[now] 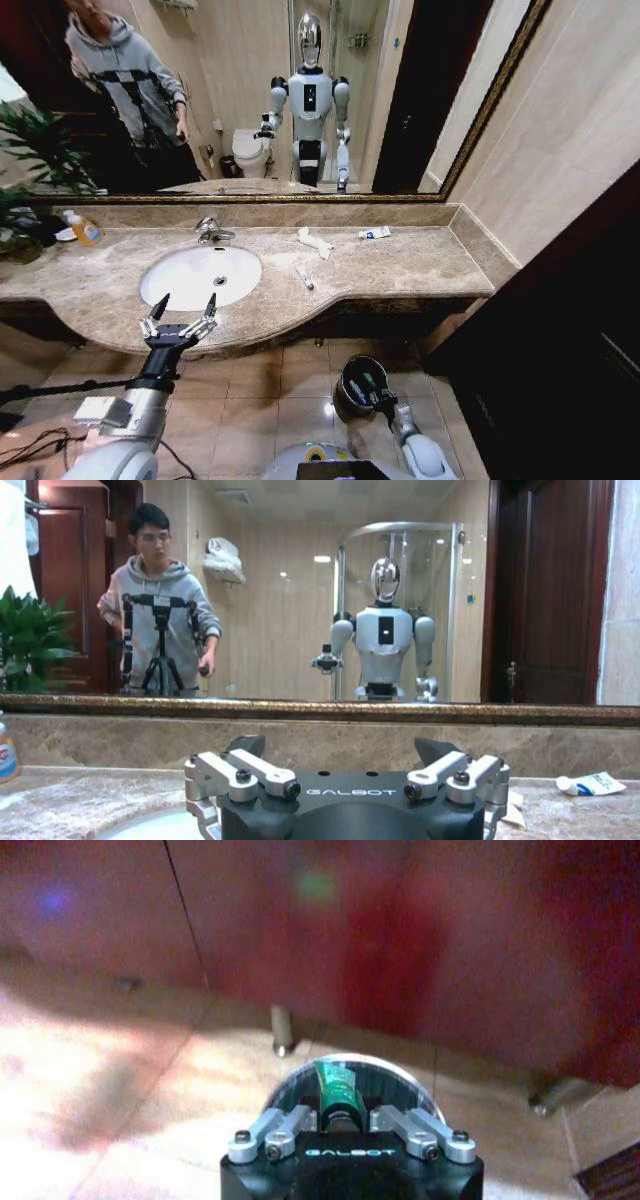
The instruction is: Pick up the trash from the sink and place it in the trash bin.
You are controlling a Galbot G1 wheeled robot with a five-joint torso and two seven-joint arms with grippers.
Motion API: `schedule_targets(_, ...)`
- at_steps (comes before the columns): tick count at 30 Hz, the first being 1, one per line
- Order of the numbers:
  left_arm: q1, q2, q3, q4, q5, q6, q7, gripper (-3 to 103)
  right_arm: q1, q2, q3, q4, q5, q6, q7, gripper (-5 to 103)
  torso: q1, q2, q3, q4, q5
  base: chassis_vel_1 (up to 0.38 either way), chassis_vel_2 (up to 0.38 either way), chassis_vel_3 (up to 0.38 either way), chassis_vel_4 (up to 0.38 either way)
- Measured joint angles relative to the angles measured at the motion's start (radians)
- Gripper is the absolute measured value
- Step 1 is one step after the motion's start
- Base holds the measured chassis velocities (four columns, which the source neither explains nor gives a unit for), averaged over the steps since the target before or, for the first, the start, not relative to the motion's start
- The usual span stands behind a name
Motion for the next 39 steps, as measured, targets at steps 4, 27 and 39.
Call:
schedule_targets(4,0.0,0.0,0.0,0.0,0.0,0.0,0.0,100,0.068,0.011,0.0,-0.118,-0.019,0.019,-0.005,21,0.0,0.0,0.0,-0.0001,0.0001,0.0,0.0,0.0,0.0)
schedule_targets(27,0.0,0.0,0.0,0.0,0.0,0.0,0.0,100,0.162,0.024,0.014,-0.247,-0.081,0.053,-0.012,82,0.0,0.0,0.0,-0.0001,-0.0001,0.0,0.0,0.0,0.0)
schedule_targets(39,0.0,0.0,0.0,0.0,0.0,0.0,0.0,100,0.12,0.022,0.023,-0.188,-0.078,0.064,0.016,94,0.0,0.0,0.0,0.0,0.0,0.0,0.0,0.0,0.0)
